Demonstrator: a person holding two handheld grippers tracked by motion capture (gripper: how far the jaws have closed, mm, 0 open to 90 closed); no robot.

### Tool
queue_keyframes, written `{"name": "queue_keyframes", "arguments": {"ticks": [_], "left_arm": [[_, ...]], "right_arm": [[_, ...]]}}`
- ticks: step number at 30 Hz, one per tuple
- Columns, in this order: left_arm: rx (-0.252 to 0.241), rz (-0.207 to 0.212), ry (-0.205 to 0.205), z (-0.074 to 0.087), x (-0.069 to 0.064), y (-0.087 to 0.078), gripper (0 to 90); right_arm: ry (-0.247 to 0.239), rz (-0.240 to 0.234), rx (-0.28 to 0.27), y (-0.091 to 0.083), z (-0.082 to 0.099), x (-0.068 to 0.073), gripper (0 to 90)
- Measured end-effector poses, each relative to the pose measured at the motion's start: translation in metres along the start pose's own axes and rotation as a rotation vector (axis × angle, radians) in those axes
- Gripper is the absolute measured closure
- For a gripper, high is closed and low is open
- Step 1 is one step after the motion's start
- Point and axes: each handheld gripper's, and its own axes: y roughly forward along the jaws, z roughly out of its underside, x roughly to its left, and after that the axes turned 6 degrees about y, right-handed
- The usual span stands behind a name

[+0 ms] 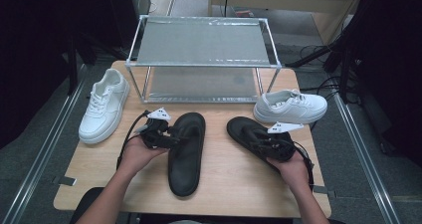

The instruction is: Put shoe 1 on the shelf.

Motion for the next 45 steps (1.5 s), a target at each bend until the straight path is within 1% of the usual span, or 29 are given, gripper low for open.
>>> {"name": "queue_keyframes", "arguments": {"ticks": [3, 5, 8, 10, 12, 14, 16, 19, 22, 27, 29, 32, 34, 40, 43, 45], "left_arm": [[0.005, -0.005, 0.009, 0.001, -0.002, -0.004, 40.0], [-0.004, -0.007, 0.007, 0.004, -0.002, -0.006, 39.9], [-0.007, -0.019, -0.006, 0.008, -0.002, -0.01, 39.9], [-0.012, -0.022, -0.012, 0.011, -0.002, -0.012, 39.8], [-0.015, -0.028, -0.022, 0.013, -0.002, -0.015, 39.7], [-0.016, -0.036, -0.022, 0.016, -0.002, -0.017, 39.7], [-0.02, -0.039, -0.03, 0.018, -0.003, -0.019, 39.6], [-0.022, -0.048, -0.039, 0.022, -0.003, -0.022, 39.4], [-0.025, -0.052, -0.045, 0.025, -0.004, -0.024, 39.2], [-0.018, -0.059, -0.046, 0.03, -0.006, -0.025, 38.1], [-0.023, -0.06, -0.053, 0.031, -0.007, -0.026, 38.1], [-0.021, -0.062, -0.058, 0.033, -0.007, -0.027, 38.2], [-0.024, -0.06, -0.058, 0.034, -0.008, -0.028, 39.4], [-0.017, -0.054, -0.057, 0.036, -0.008, -0.028, 42.1], [-0.017, -0.056, -0.044, 0.037, -0.008, -0.028, 47.0], [-0.016, -0.05, -0.037, 0.039, -0.007, -0.028, 52.2]], "right_arm": [[0.021, -0.015, -0.001, 0.001, -0.006, 0.003, 80.1], [0.02, -0.02, 0.004, 0.003, -0.01, 0.005, 80.0], [0.014, -0.031, 0.006, 0.007, -0.016, 0.009, 80.0], [0.018, -0.037, 0.01, 0.009, -0.019, 0.011, 80.1], [0.013, -0.031, 0.014, 0.012, -0.021, 0.012, 80.1], [0.027, -0.032, 0.02, 0.015, -0.024, 0.013, 80.1], [0.024, -0.038, 0.02, 0.018, -0.027, 0.015, 80.1], [0.008, -0.046, 0.022, 0.023, -0.031, 0.018, 80.0], [0.006, -0.051, 0.026, 0.028, -0.034, 0.02, 79.9], [0.006, -0.047, 0.037, 0.036, -0.038, 0.024, 79.8], [0.005, -0.041, 0.035, 0.039, -0.039, 0.025, 79.7], [0.021, -0.036, 0.041, 0.043, -0.041, 0.027, 79.9], [0.026, -0.028, 0.046, 0.046, -0.042, 0.028, 79.9], [0.021, -0.013, 0.046, 0.055, -0.044, 0.032, 79.8], [0.026, -0.008, 0.052, 0.059, -0.044, 0.034, 80.0], [0.025, -0.008, 0.054, 0.062, -0.044, 0.035, 80.1]]}}
